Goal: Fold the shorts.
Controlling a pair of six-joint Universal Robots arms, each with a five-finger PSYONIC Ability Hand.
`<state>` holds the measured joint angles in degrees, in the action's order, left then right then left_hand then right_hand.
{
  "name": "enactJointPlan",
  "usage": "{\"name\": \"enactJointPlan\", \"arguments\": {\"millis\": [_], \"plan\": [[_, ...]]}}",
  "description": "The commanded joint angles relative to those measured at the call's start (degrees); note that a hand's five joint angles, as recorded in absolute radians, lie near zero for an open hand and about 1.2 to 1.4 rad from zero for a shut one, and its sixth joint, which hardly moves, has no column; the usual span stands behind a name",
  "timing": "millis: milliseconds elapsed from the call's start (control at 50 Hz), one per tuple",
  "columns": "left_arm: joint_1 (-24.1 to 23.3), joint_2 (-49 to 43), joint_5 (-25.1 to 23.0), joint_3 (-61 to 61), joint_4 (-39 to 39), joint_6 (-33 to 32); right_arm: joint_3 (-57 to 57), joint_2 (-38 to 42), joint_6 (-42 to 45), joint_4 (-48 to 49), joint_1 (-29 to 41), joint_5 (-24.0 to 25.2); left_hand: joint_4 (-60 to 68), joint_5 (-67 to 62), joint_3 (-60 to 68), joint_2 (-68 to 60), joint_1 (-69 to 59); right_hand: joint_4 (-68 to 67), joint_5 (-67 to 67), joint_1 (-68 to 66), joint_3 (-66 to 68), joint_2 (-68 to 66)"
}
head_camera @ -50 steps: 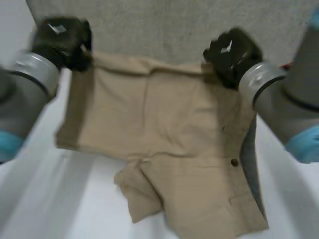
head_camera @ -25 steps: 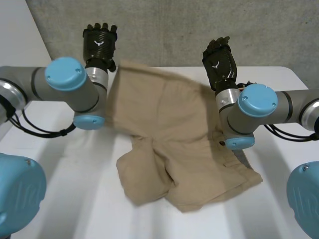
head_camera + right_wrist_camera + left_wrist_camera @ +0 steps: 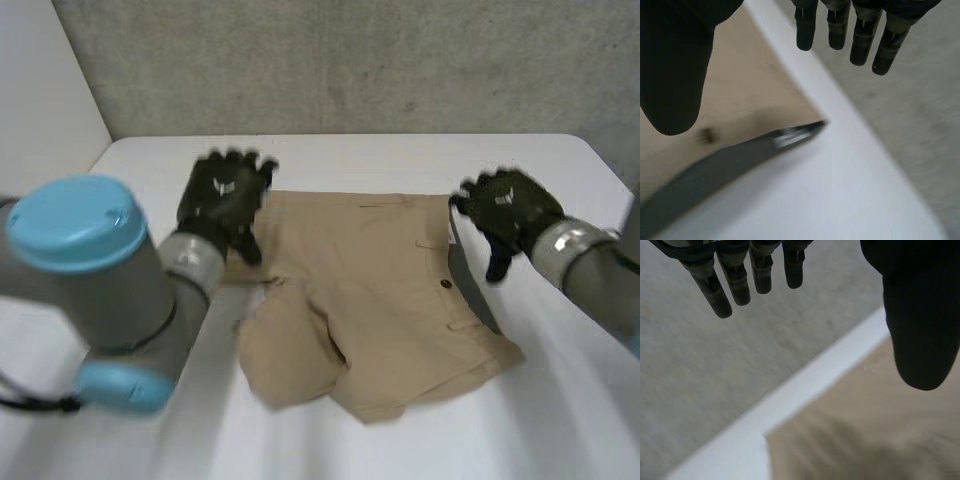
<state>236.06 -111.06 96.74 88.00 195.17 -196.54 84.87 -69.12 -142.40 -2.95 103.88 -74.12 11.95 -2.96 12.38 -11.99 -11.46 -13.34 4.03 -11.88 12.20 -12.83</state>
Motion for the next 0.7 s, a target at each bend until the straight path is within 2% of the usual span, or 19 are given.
{"name": "enactJointPlan", "arguments": {"millis": [20,80,160,360,460,500,600,700], "plan": [[-3.6,6.4,-0.1,12.4,-8.5,9.7,12.5,-5.2,5.9,-6.0,-8.3,14.9,8.9,-7.8,8.4,-8.8,-9.3,-4.5,3.8,-5.9,5.6,-5.0],[-4.2,6.3,-0.1,14.6,-10.0,12.6,17.0,-5.8,9.1,-5.8,-11.1,17.9,13.7,-12.7,13.3,-13.7,-14.2,-6.2,5.5,-7.6,7.3,-6.7],[-4.6,5.5,-0.3,16.9,-10.6,16.1,20.5,-5.6,9.8,-4.6,-12.2,19.0,18.4,-17.4,18.0,-18.4,-18.9,-9.8,9.2,-11.3,11.0,-10.4],[-3.9,-0.5,-0.2,16.6,-8.1,16.5,27.0,-4.1,10.3,6.2,-12.6,18.7,26.3,-25.3,25.9,-26.3,-26.8,-20.6,19.9,-22.1,21.8,-21.1],[-3.7,-2.1,0.3,16.2,-4.0,16.2,27.5,-2.7,9.9,10.4,-12.5,18.6,37.1,-36.1,36.7,-37.0,-37.6,-45.0,44.3,-46.4,46.1,-45.5],[-3.6,-2.5,1.1,16.1,-1.4,16.1,27.5,-2.4,9.9,11.6,-12.3,18.5,45.5,-44.5,45.0,-45.4,-46.0,-66.6,65.9,-68.0,67.7,-67.1],[-3.5,-2.9,3.2,15.4,2.8,15.9,27.2,-2.4,9.9,11.6,-12.2,18.4,62.0,-61.0,61.6,-61.9,-62.5,-66.7,66.0,-68.1,67.8,-67.2],[-2.1,-3.6,3.9,12.5,5.4,12.1,27.7,-2.9,7.9,11.2,-11.9,18.2,66.4,-65.4,66.0,-66.3,-66.9,-66.7,66.0,-68.1,67.8,-67.2]]}}
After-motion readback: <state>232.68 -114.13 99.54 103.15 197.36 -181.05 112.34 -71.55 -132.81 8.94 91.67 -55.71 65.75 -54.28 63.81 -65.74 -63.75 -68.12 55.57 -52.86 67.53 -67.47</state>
